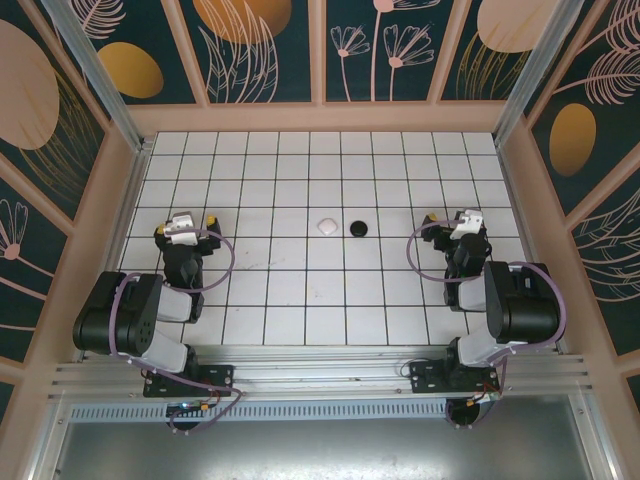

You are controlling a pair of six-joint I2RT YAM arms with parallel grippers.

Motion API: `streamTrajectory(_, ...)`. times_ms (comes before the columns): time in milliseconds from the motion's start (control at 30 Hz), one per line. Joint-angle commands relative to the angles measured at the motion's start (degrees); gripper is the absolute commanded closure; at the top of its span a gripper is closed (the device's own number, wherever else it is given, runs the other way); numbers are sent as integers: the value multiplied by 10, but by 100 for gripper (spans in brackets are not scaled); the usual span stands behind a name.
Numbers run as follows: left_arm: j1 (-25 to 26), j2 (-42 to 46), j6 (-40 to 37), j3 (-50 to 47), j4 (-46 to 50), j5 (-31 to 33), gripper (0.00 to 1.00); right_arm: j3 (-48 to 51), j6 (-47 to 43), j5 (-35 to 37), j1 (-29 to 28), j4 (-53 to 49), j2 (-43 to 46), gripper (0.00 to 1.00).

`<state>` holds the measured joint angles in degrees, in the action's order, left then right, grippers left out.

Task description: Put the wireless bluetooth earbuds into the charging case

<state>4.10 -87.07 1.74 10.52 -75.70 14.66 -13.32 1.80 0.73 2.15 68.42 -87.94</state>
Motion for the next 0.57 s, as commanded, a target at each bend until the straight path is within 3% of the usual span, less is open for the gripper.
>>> streamTrajectory(0,-4,-1,8,10,-12,-9,1,0,-5,-8,-2,31,-2,1)
streamTrajectory(533,-4,0,8,11,-11,-9,1,-3,-6,-10,-2,29,-3,1)
